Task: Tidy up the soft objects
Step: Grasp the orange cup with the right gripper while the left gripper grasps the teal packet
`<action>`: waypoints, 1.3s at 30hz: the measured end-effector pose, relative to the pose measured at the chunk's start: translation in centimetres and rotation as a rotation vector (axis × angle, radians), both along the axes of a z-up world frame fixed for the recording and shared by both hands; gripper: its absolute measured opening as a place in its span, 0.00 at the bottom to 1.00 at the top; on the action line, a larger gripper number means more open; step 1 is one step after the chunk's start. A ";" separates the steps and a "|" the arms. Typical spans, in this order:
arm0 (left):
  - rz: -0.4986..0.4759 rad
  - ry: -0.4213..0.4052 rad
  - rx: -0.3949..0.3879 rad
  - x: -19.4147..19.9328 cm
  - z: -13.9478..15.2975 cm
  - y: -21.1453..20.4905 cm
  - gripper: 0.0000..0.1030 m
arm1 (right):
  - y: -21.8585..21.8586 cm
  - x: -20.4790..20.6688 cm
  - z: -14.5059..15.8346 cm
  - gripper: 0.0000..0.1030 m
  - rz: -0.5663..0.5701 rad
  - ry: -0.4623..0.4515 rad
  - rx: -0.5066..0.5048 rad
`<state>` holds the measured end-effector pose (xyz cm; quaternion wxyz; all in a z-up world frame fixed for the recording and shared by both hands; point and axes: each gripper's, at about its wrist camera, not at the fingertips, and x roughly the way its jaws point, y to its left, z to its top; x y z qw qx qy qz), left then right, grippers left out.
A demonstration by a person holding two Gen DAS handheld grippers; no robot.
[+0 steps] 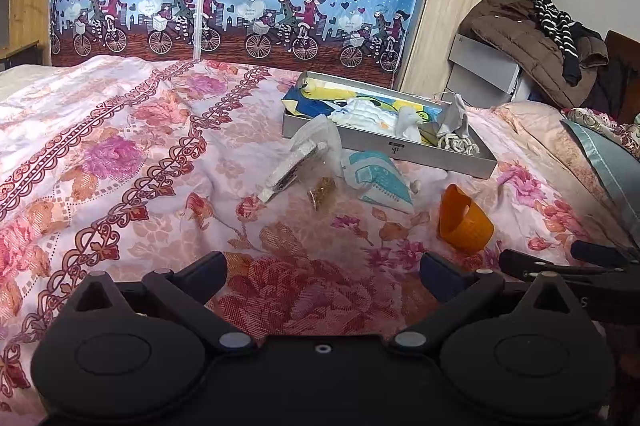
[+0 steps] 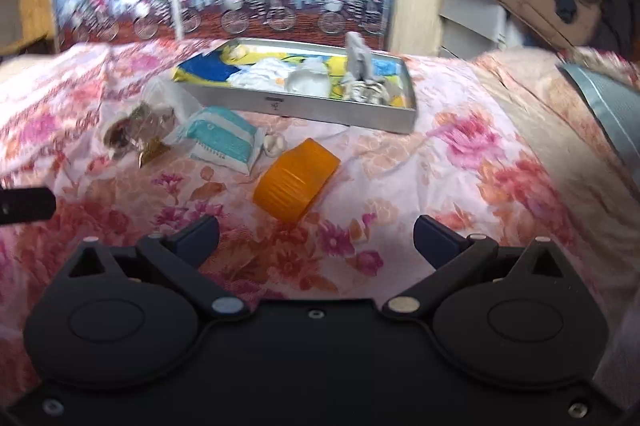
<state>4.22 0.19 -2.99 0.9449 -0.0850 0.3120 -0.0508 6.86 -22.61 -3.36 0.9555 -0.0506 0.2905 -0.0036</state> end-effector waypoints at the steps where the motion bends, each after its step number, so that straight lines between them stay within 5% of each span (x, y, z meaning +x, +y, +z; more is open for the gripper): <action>1: -0.001 0.009 -0.004 0.3 -0.2 0.0 0.99 | 0.2 0.6 -0.3 1.00 0.034 0.003 -0.032; 12: -0.056 0.056 -0.064 3.9 -2.2 -0.7 0.99 | 2.0 3.9 -2.6 1.00 0.261 0.011 -0.244; 15: -0.099 0.026 -0.149 5.5 -2.7 -1.2 0.99 | 2.8 4.7 -3.6 1.00 0.304 0.007 -0.290; 20: -0.194 0.014 -0.231 8.8 -4.1 -2.8 0.99 | 3.6 5.5 -5.0 0.99 0.329 -0.020 -0.397; 29: -0.123 0.070 -0.247 14.8 -6.8 -3.7 0.96 | 3.5 7.0 -6.7 0.99 0.300 -0.089 -0.462; 34: -0.108 0.061 -0.290 16.6 -7.0 -4.2 0.92 | 3.0 7.9 -7.0 0.81 0.306 -0.105 -0.466; 39: -0.062 0.069 -0.321 17.7 -7.1 -5.0 0.76 | 3.6 7.8 -7.3 0.50 0.350 -0.121 -0.480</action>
